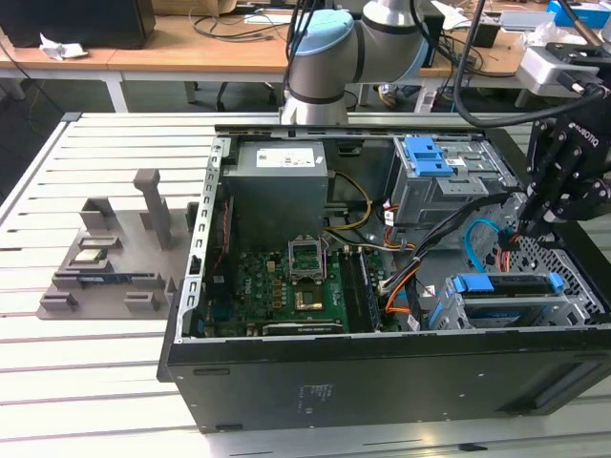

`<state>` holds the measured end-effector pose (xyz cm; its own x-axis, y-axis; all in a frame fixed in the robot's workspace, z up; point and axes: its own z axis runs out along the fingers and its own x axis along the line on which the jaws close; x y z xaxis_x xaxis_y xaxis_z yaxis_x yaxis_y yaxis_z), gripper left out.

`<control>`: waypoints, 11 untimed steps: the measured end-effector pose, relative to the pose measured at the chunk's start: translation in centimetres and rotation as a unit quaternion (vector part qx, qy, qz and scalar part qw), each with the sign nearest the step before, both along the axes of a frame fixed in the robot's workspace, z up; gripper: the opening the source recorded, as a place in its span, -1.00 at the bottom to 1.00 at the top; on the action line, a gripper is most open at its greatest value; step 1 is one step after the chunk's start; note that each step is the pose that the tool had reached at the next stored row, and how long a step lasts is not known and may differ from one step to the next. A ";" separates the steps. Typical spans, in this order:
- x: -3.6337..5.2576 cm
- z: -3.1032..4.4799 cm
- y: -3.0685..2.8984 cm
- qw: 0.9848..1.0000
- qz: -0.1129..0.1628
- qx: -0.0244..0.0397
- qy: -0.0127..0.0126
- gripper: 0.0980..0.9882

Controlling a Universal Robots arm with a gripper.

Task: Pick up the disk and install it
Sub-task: 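Insert the first disk wire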

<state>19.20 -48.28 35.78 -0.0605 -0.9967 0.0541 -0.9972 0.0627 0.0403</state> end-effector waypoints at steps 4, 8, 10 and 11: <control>0.00 -0.16 -0.01 1.000 0.000 -0.007 0.000 -0.54; 0.00 -0.17 0.00 1.000 0.000 -0.008 0.000 -0.54; 0.00 -0.18 0.00 1.000 0.000 -0.008 0.000 -0.54; 0.00 -0.17 0.00 1.000 0.000 -0.008 0.000 -0.57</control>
